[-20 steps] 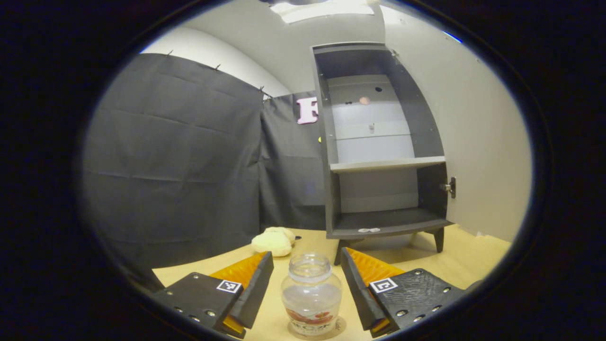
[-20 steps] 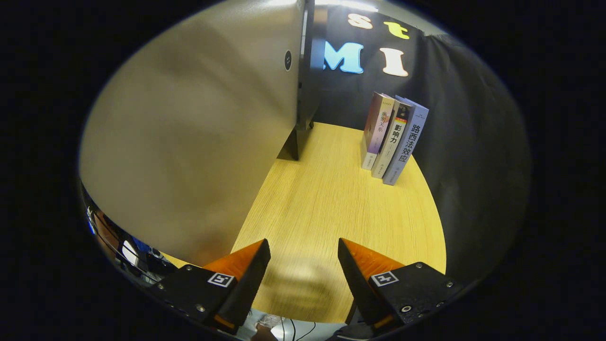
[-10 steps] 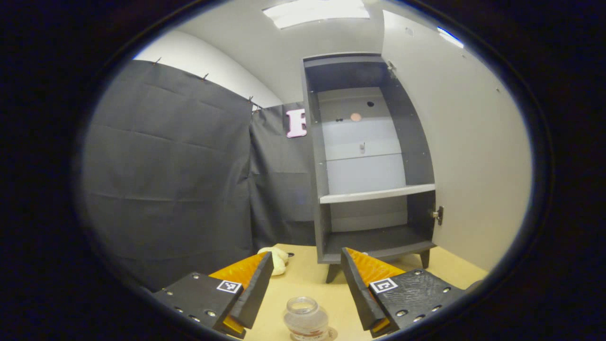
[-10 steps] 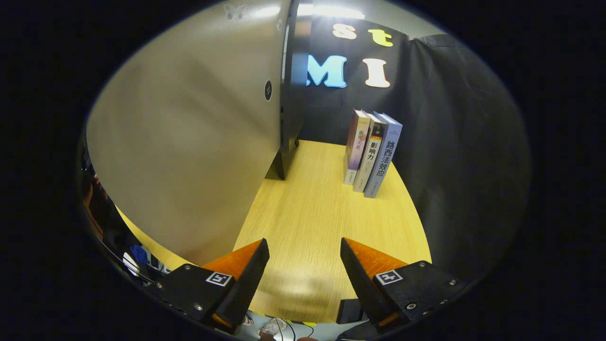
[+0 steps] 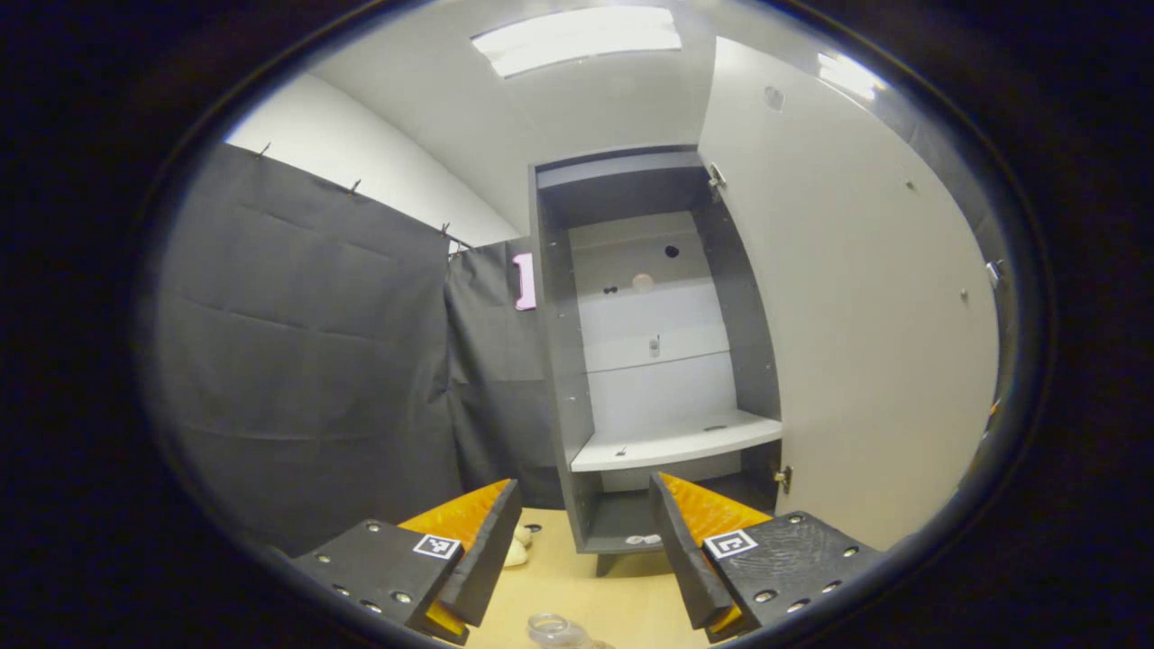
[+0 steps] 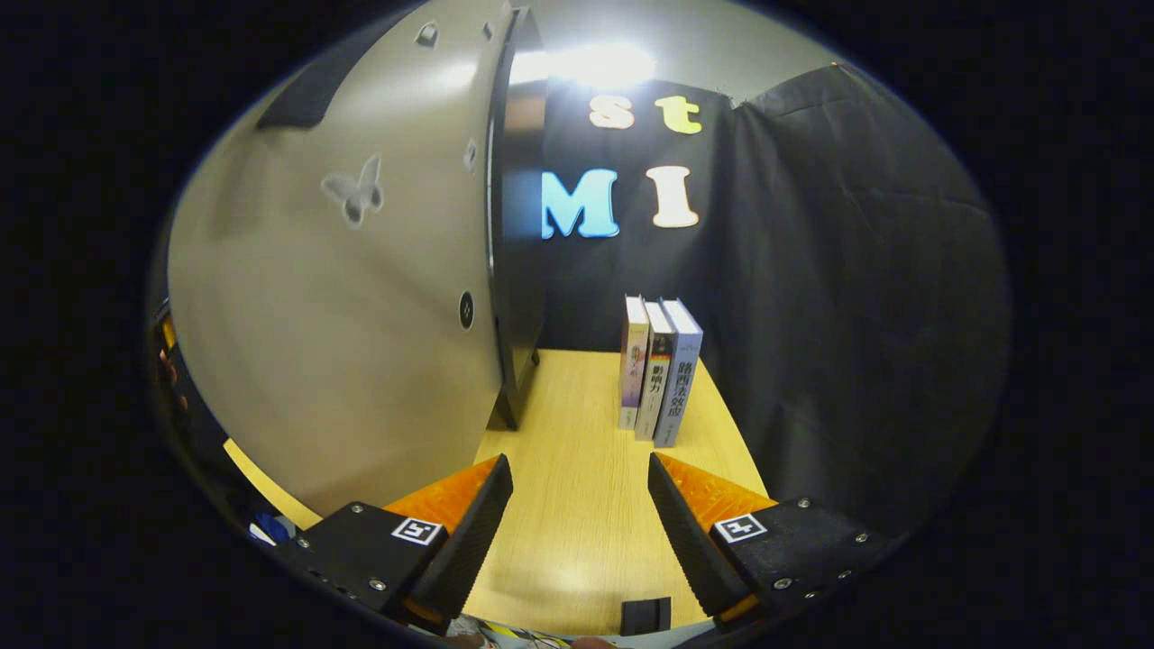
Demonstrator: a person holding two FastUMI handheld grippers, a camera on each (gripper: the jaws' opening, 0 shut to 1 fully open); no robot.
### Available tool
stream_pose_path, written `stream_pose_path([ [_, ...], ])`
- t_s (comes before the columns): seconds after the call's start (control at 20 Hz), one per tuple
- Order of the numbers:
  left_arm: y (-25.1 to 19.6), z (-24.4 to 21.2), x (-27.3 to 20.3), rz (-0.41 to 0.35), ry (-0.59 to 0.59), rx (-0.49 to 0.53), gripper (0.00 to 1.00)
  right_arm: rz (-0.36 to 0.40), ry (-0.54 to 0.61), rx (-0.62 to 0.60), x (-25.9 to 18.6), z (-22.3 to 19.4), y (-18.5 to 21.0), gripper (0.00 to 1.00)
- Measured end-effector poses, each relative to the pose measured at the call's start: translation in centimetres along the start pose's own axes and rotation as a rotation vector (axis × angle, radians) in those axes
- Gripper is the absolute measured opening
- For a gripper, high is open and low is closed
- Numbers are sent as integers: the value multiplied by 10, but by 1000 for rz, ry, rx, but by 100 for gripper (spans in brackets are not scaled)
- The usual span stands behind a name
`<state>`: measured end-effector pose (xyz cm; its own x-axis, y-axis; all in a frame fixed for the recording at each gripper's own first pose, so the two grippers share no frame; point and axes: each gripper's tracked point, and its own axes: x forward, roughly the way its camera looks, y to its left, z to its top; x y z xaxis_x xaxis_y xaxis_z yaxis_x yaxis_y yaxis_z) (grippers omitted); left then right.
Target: Open the cabinet door with the right hand, grasp the bottle in the cabinet with the left hand and place it on the coaster, then close the cabinet door with the right hand.
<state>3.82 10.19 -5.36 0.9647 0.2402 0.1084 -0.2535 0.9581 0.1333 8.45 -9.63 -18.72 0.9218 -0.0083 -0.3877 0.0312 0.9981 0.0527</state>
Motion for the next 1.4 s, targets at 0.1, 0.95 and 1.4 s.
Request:
stream_pose_path([
  [0.1,-11,18,-11,-27,15,-15,82,-5,-42,27,-7,29,-8,94],
  [0.95,-51,42,-15,-141,103,-27,87,94,-319,43,-85,162,32,95],
  [1.4,-40,49,22,-251,78,-39,87,41,-321,39,-91,162,64,94],
])
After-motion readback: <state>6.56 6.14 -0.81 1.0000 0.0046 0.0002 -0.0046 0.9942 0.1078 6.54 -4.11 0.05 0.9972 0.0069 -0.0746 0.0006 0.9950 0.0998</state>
